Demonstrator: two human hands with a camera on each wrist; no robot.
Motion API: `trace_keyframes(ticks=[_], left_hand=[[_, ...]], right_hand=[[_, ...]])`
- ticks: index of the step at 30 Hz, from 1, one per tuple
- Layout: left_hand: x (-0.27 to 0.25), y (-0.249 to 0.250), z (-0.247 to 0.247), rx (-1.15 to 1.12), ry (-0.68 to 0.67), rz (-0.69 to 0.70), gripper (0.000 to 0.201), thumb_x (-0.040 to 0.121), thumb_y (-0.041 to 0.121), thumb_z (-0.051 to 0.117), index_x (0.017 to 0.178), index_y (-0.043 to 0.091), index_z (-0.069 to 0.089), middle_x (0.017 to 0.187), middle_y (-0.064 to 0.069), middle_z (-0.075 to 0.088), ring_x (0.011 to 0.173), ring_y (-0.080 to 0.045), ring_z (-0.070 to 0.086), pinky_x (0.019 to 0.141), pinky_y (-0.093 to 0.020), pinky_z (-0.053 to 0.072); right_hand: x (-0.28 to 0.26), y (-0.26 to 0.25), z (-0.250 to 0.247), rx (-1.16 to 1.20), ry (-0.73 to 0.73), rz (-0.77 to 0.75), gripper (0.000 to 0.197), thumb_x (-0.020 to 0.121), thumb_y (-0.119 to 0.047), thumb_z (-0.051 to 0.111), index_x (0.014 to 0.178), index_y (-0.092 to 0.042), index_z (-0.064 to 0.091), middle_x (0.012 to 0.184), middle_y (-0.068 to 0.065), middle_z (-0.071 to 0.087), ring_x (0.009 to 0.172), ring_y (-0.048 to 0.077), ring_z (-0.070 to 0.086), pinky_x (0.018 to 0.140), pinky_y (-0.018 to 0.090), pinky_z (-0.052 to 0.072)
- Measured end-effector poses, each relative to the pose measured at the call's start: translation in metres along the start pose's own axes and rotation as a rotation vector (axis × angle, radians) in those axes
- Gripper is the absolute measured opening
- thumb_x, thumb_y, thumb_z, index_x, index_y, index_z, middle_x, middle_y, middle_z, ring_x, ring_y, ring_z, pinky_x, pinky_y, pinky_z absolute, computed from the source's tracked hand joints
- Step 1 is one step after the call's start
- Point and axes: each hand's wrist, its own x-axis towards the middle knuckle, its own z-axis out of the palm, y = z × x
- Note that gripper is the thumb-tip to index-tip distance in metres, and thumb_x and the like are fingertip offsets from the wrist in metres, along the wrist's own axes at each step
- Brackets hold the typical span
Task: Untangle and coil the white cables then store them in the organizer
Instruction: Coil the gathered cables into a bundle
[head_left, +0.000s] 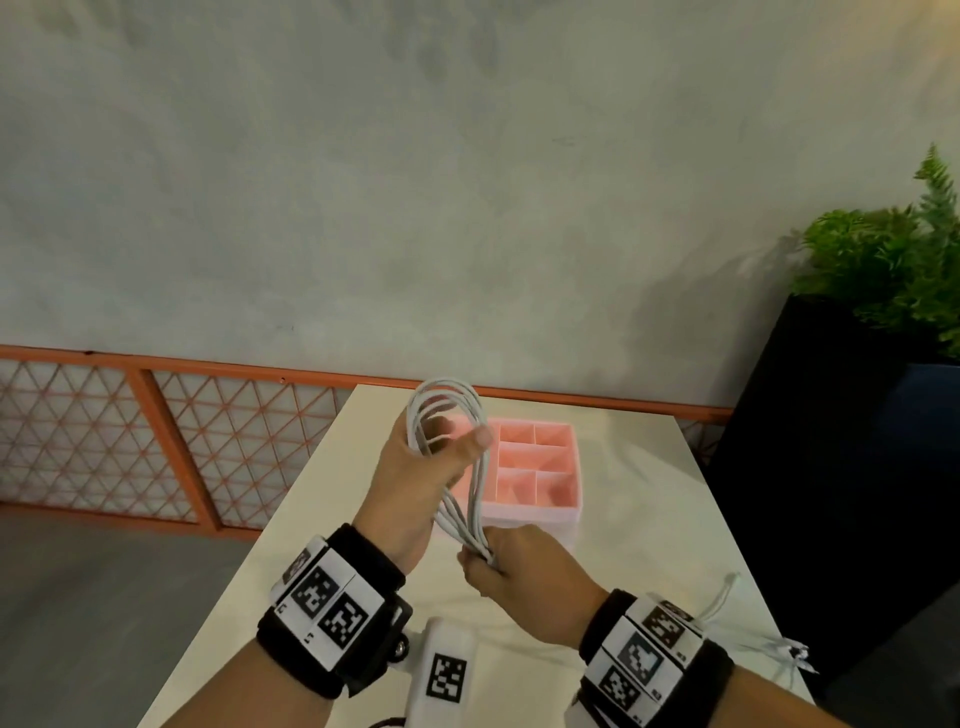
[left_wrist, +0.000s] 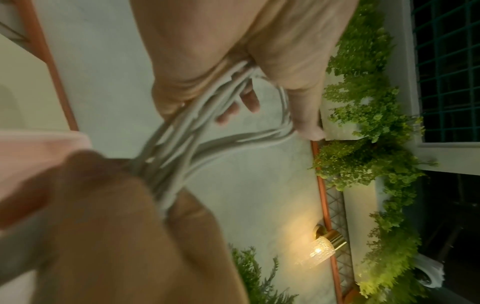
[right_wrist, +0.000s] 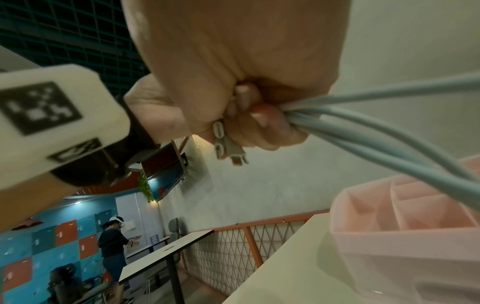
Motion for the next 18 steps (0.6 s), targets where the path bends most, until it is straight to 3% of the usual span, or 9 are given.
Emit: trace_keyframes(ticks=[2,3,6,8,11,13,16,18], left_hand=[[-0.005,-0.010,-0.002,0.022,-0.036,-0.099,0.068,0.060,0.025,0.085,0.121,0.014,0.055,0.110,-0.014,0.067,0.102,-0.029,0.066,0.084,-0.042,0.056],[-0.008,-0.013,-0.003,0.027,-0.042,-0.146,0.068,0.063,0.021,0.084,0.123,0.017,0.054,0.111,-0.014,0.069,0.103,-0.031,0.066,0.085,-0.043,0.056],[-0.012,-0.015,0.000,0.062,-0.014,-0.177,0.027,0.076,0.007,0.074,0.101,0.011,0.065,0.076,-0.011,0.071,0.075,-0.028,0.067,0.072,-0.035,0.056],[-0.012,-0.012,0.003,0.012,0.003,-0.169,0.010,0.084,0.011,0.065,0.093,0.007,0.066,0.071,-0.008,0.070,0.068,-0.021,0.067,0.068,-0.031,0.057],[-0.008,-0.006,0.004,-0.103,0.023,-0.205,0.024,0.096,0.021,0.045,0.092,0.012,0.067,0.082,-0.009,0.074,0.068,-0.020,0.070,0.065,-0.030,0.057],[-0.005,0.000,0.004,-0.111,0.061,-0.220,0.031,0.098,0.023,0.041,0.086,0.014,0.069,0.081,-0.010,0.074,0.069,-0.024,0.071,0.066,-0.034,0.056],[0.000,0.008,0.005,-0.079,0.069,-0.174,0.040,0.096,0.029,0.043,0.071,0.019,0.073,0.076,-0.009,0.072,0.073,-0.028,0.067,0.074,-0.039,0.053],[0.002,0.013,0.004,-0.099,0.035,-0.179,0.038,0.095,0.031,0.044,0.073,0.016,0.071,0.078,-0.010,0.073,0.073,-0.028,0.068,0.073,-0.040,0.055]], right_hand=[[0.001,0.001,-0.001,-0.006,-0.019,-0.004,0.044,0.087,-0.044,0.037,0.073,-0.004,0.048,0.070,0.022,0.062,0.063,0.037,0.055,0.064,0.046,0.047],[0.001,0.001,-0.001,-0.009,-0.032,-0.008,0.048,0.083,-0.048,0.034,0.073,-0.004,0.049,0.070,0.021,0.062,0.063,0.037,0.055,0.064,0.047,0.048],[0.002,0.004,0.001,0.005,-0.065,-0.008,0.055,0.075,-0.053,0.027,0.074,-0.003,0.049,0.069,0.021,0.061,0.063,0.038,0.054,0.064,0.049,0.047],[0.003,0.005,0.000,0.042,-0.069,-0.004,0.053,0.077,-0.051,0.030,0.075,-0.003,0.052,0.068,0.016,0.063,0.065,0.035,0.057,0.066,0.048,0.050],[0.002,0.005,0.001,0.100,-0.085,0.016,0.040,0.086,-0.040,0.039,0.079,-0.005,0.056,0.069,0.004,0.064,0.068,0.024,0.062,0.073,0.045,0.052],[-0.001,0.006,0.002,0.104,-0.083,0.015,0.037,0.089,-0.036,0.041,0.078,-0.003,0.054,0.070,0.010,0.065,0.062,0.019,0.059,0.071,0.044,0.051],[-0.003,0.007,0.006,0.153,-0.083,0.019,0.038,0.088,-0.037,0.041,0.077,-0.002,0.051,0.074,0.020,0.064,0.062,0.027,0.055,0.066,0.045,0.048],[-0.003,0.005,0.008,0.225,-0.074,0.001,0.041,0.085,-0.039,0.040,0.075,0.000,0.046,0.074,0.027,0.057,0.061,0.027,0.045,0.060,0.045,0.041]])
